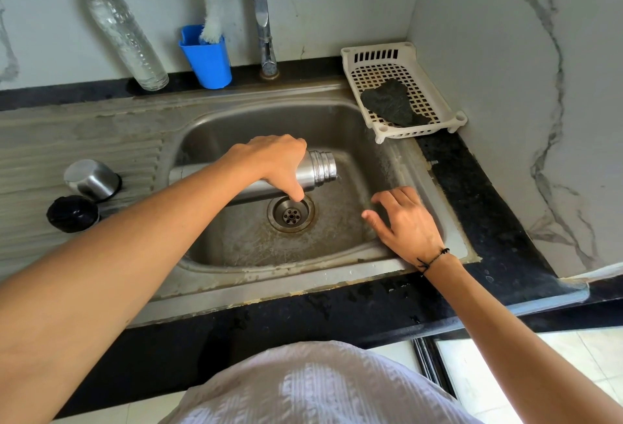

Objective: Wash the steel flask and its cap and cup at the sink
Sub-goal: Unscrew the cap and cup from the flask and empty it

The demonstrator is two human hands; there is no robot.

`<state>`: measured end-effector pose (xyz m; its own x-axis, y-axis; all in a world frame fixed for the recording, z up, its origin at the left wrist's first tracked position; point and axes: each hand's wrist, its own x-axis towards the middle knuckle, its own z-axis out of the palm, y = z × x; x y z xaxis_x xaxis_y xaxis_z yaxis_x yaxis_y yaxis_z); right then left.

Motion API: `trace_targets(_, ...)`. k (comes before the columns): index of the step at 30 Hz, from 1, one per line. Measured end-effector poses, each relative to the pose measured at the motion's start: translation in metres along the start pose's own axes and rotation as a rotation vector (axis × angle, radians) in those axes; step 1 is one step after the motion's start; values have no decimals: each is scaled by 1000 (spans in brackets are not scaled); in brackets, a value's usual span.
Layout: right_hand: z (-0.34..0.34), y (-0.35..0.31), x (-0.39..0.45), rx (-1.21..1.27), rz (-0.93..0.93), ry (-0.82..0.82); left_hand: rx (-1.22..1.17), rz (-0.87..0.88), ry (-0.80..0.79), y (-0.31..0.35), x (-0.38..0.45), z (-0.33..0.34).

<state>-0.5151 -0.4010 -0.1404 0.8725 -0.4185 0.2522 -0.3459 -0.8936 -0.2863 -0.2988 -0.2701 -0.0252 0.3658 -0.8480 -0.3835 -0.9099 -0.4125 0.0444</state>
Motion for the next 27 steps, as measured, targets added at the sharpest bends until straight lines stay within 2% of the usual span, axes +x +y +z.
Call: trace_targets(27,-2,-1,0,6,18,-1,11,4,-31,1,1,-1)
